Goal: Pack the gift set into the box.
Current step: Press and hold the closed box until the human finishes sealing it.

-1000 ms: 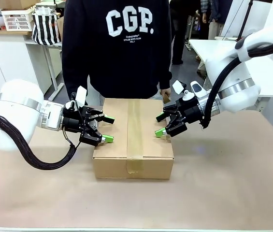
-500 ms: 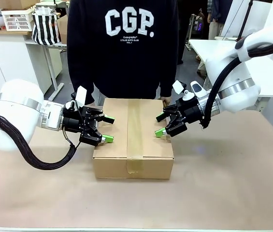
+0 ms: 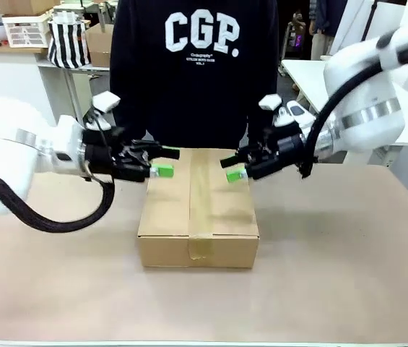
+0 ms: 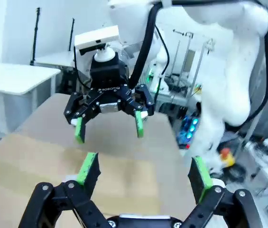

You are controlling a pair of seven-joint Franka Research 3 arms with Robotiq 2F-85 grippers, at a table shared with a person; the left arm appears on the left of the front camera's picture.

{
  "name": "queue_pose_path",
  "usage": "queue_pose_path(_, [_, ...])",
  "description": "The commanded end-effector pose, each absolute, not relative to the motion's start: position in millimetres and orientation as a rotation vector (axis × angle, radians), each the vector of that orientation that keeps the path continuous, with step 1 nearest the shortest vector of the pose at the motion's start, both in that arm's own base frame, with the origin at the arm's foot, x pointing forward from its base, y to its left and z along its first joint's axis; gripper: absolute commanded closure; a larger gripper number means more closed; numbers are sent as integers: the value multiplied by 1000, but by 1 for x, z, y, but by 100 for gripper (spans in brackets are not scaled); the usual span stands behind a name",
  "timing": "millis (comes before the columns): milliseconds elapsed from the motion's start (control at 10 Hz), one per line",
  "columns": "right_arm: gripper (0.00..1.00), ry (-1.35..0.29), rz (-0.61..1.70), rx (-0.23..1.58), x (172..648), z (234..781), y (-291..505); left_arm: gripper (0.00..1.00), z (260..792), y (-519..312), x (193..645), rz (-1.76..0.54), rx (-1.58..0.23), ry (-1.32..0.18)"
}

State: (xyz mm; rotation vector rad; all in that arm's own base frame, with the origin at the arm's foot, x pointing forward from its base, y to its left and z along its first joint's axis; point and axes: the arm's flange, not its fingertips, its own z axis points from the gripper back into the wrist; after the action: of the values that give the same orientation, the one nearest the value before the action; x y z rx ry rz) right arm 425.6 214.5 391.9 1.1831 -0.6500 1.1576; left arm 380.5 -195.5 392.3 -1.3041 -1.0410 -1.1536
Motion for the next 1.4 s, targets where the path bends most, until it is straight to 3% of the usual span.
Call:
queue_pose_path(0, [0, -536, 947, 1294, 407, 424, 201, 0, 416, -184, 359, -883, -1403, -887])
queue_pose_path(100, [0, -472, 833, 1400, 397, 441, 192, 0, 426, -180, 349, -724, -1480, -807])
queue_pose_path(300, [0, -353, 627, 1438, 378, 469, 160, 0, 442, -157, 332, -512, -1616, -617])
queue_pose_path(600, [0, -529, 361, 1176, 349, 479, 95, 0, 435, -100, 311, -148, -1613, -410])
queue_pose_path(900, [0, -809, 238, 1236, 338, 460, 19, 0, 410, -67, 291, 25, -1592, -290])
queue_pose_path(1000, [0, -648, 290, 1192, 360, 482, 42, 0, 441, -84, 391, -54, -1581, -375])
queue_pose_path(1300, [0, -648, 290, 1192, 360, 482, 42, 0, 441, -84, 391, -54, -1581, -375])
